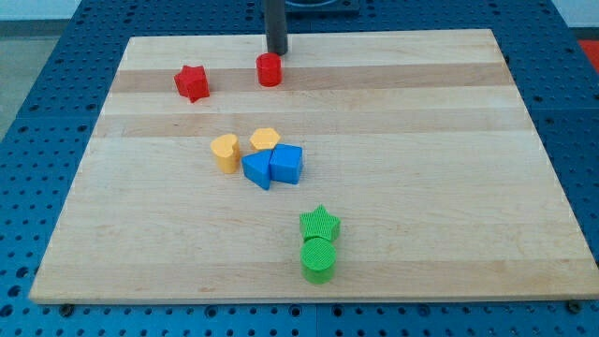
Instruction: Push the red circle towards top center
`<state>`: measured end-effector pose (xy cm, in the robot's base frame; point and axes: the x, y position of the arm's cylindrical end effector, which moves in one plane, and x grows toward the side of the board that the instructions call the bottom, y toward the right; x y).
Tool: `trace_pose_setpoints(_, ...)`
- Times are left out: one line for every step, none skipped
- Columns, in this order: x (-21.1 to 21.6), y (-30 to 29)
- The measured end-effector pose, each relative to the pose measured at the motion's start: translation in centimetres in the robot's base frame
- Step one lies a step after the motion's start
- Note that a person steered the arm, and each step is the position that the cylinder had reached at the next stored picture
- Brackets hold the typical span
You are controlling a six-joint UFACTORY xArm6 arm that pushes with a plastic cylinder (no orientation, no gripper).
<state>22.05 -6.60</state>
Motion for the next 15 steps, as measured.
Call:
trace_pose_setpoints(-0.9, -4.6)
trace_pose_setpoints(0.7, -4.4)
trace_pose_setpoints(1.7, -3.2)
trace_pose_setpoints(3.5, -2.4)
trace_pose_setpoints(6.1, -2.1)
trace_pose_setpoints(6.1, -2.1)
trace_pose_setpoints(6.9, -2.1)
trace_pose_setpoints(9.6, -2.2)
trace_pose_setpoints(9.8, -2.2)
trace_pose_setpoints(9.8, -0.7)
trace_pose_setpoints(8.2, 2.3)
trace_pose_setpoints(7.5, 3.5)
trace_pose_setpoints(7.5, 3.5)
trace_pose_setpoints(9.9, 3.4)
trace_pose_setpoints(11.7, 3.4)
